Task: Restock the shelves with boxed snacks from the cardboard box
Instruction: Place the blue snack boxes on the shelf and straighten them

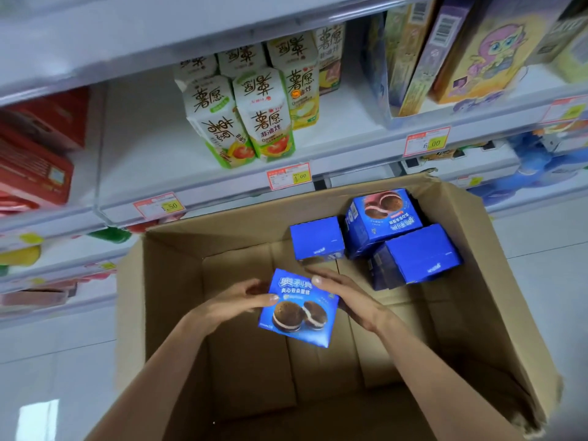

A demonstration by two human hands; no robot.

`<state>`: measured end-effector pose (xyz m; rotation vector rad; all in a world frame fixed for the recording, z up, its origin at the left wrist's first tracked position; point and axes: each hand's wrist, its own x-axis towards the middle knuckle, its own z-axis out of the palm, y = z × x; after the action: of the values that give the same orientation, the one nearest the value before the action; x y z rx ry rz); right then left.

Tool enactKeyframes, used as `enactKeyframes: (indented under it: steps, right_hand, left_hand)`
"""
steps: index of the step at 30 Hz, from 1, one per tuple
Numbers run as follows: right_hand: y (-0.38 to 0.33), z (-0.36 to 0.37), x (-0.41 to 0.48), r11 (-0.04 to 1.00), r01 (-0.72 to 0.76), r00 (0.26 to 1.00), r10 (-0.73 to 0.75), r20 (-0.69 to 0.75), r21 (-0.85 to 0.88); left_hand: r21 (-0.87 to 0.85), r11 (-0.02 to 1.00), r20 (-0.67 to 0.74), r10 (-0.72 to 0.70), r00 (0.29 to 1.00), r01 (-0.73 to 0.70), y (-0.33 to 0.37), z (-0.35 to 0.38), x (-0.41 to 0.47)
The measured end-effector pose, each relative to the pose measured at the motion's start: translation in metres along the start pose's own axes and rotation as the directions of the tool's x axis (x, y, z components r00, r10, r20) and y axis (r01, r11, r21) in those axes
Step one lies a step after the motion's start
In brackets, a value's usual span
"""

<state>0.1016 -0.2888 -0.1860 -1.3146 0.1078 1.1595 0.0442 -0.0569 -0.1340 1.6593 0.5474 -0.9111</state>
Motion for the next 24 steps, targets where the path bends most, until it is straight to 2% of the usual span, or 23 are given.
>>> enactKeyframes:
  steps: [1,2,3,4,5,6,7,8,10,13,15,19,21,24]
  right_hand:
    - [0.000,0.002,0.008,0.997,-0.001,0.996,0.008,-0.091,0.080]
    - [0.001,0.003,0.019,0.983,0.002,0.970,0.044,-0.241,0.185]
    - [0.004,0.003,0.032,0.970,0.023,0.897,0.087,-0.434,0.243]
    - [0.006,0.003,0.044,0.986,0.039,0.772,0.073,-0.631,0.162]
    - [0.006,0.004,0.053,0.999,-0.007,0.643,-0.035,-0.765,-0.052]
    - [0.008,0.004,0.060,0.949,-0.104,0.564,-0.190,-0.804,-0.297]
    - [0.010,0.005,0.065,0.840,-0.198,0.550,-0.332,-0.767,-0.505]
    - [0.010,0.007,0.067,0.711,-0.265,0.589,-0.415,-0.693,-0.651]
    - [0.014,0.008,0.068,0.465,-0.310,0.671,-0.511,-0.537,-0.830]
    - [0.022,0.004,0.073,0.154,-0.308,0.722,-0.605,-0.336,-0.939]
    - [0.019,-0.001,0.082,0.010,-0.296,0.772,-0.586,-0.246,-0.955]
    - [-0.009,-0.013,0.092,-0.280,-0.285,0.894,-0.424,-0.148,-0.917]
    - [-0.021,-0.017,0.095,-0.351,-0.265,0.928,-0.347,-0.138,-0.898]
    - [-0.026,-0.020,0.101,-0.318,-0.264,0.927,-0.345,-0.148,-0.911]
  left_hand:
    - [-0.031,1.000,-0.028,-0.001,1.000,0.000,-0.004,0.000,-0.003]
    - [-0.080,0.997,-0.064,0.001,0.998,-0.006,-0.009,0.000,-0.006]
    - [-0.124,0.992,-0.107,0.002,0.994,-0.015,-0.014,0.000,-0.008]
    - [-0.157,0.987,-0.151,0.007,0.988,-0.031,-0.018,0.001,-0.011]
    - [-0.175,0.983,-0.206,0.013,0.978,-0.050,-0.020,0.002,-0.015]
    - [-0.178,0.982,-0.267,0.022,0.963,-0.071,-0.025,0.003,-0.017]
    - [-0.164,0.983,-0.325,0.030,0.945,-0.088,-0.028,0.002,-0.019]
    - [-0.152,0.984,-0.376,0.032,0.926,-0.096,-0.031,0.001,-0.021]
    - [-0.118,0.987,-0.465,0.042,0.884,-0.109,-0.036,-0.002,-0.023]
    - [-0.003,0.999,-0.543,0.045,0.839,-0.055,-0.049,-0.011,-0.020]
    - [-0.064,0.993,-0.543,0.051,0.838,-0.102,-0.047,-0.012,-0.020]
    - [-0.139,0.963,-0.521,0.128,0.844,-0.232,-0.034,-0.011,-0.025]
    - [-0.163,0.944,-0.517,0.166,0.840,-0.287,-0.034,-0.012,-0.026]
    - [-0.145,0.935,-0.527,0.203,0.825,-0.323,-0.041,-0.015,-0.028]
